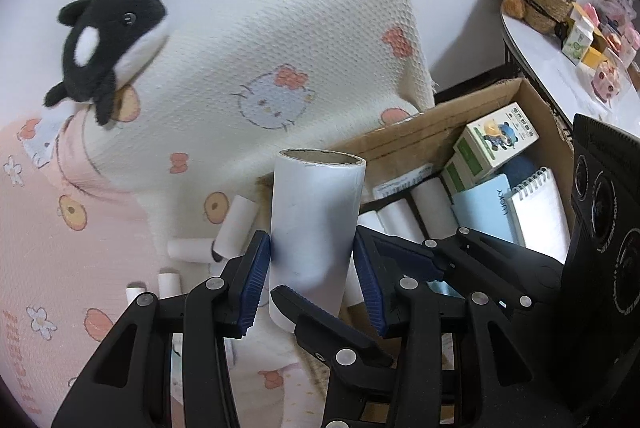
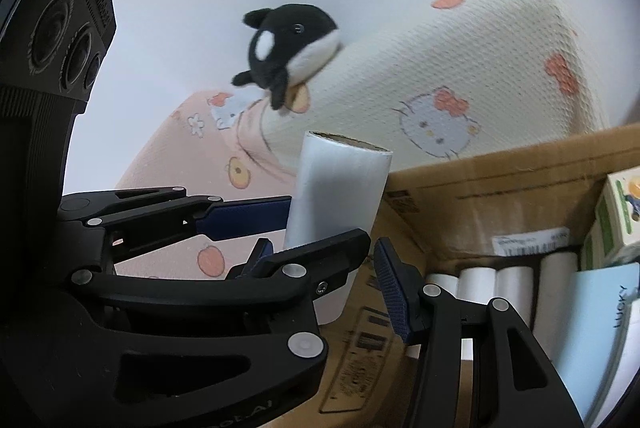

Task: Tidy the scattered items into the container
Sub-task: 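Lift the held tube with the left gripper and carry it into the box, then lower the tube beside the other tubes and open the left gripper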

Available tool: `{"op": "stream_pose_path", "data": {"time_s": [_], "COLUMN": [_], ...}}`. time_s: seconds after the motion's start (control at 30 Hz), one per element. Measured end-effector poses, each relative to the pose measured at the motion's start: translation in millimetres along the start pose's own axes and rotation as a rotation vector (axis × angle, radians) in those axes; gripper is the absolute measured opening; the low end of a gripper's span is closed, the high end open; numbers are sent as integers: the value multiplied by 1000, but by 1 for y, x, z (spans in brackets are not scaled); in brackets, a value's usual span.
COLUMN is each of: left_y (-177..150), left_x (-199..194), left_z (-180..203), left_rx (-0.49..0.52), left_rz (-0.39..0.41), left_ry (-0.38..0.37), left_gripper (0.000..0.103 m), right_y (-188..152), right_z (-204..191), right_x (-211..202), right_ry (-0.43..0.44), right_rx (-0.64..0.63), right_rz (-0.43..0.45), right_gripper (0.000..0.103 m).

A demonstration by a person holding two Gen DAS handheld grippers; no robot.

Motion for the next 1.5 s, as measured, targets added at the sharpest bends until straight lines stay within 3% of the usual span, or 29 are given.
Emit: {"op": "stream_pose_path", "data": {"time_s": [0.5, 0.8, 0.87, 1.0, 1.2, 1.5], "left_y": [6, 1, 0, -4, -6, -18], "left_x": [45, 85, 91, 109, 126, 144], "left_z": [32, 20, 19, 16, 18, 9], "left_rx": [-47, -228, -254, -309, -376, -534], "left_rz": [-117, -214, -223, -260, -287, -292], "left_ry": [-123, -333, -348, -357, -406, -566], "left_gripper": [47, 47, 47, 47, 47, 47], "right_y": [-7, -10, -11, -13, -16, -19], "right_z": [53, 73, 73, 71, 70, 89], "right_x": [-13, 0, 4, 10, 13, 11], "right_ry": [-130, -212, -253, -323, -390, -405], "right_rx": [62, 79, 48, -13, -68, -30], "right_rz": [-114, -250, -286, -341, -393, -459], "right_gripper": [50, 50, 50, 33, 32, 31]}}
Point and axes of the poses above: each gripper's, at about its wrist camera, not at the fingertips, and x roughly the way its jaws point, z to its right, y to its top, the point moved 1 cm from there along x, roughly the way its jaws point, and after that the axes turned 3 degrees about z, right-handed, at the moved point
